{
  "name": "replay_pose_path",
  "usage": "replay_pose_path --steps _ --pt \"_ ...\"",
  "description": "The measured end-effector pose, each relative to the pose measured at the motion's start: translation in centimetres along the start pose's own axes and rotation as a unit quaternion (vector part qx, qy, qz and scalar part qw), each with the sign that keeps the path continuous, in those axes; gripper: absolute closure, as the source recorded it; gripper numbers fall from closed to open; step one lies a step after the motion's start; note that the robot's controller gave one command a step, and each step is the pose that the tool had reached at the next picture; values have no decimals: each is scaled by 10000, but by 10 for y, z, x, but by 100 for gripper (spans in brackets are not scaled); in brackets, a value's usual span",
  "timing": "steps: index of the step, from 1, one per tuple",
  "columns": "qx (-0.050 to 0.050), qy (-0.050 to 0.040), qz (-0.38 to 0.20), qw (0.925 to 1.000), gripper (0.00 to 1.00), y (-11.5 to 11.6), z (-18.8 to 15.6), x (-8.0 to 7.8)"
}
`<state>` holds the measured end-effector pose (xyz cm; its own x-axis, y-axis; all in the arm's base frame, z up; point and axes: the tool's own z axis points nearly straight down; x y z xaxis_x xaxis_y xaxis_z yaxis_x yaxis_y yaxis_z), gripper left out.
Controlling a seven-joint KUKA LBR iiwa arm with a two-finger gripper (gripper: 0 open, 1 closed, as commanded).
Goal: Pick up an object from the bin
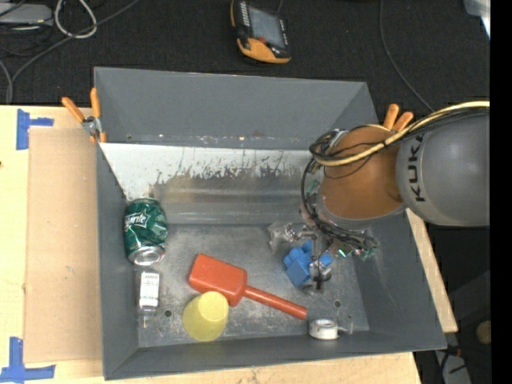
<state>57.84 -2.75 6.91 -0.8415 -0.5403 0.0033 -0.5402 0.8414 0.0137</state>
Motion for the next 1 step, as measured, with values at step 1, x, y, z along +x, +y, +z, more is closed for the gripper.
replay_pose_path --steps 1 --pt "19 -4 25 10000 100 -3 -1 0"
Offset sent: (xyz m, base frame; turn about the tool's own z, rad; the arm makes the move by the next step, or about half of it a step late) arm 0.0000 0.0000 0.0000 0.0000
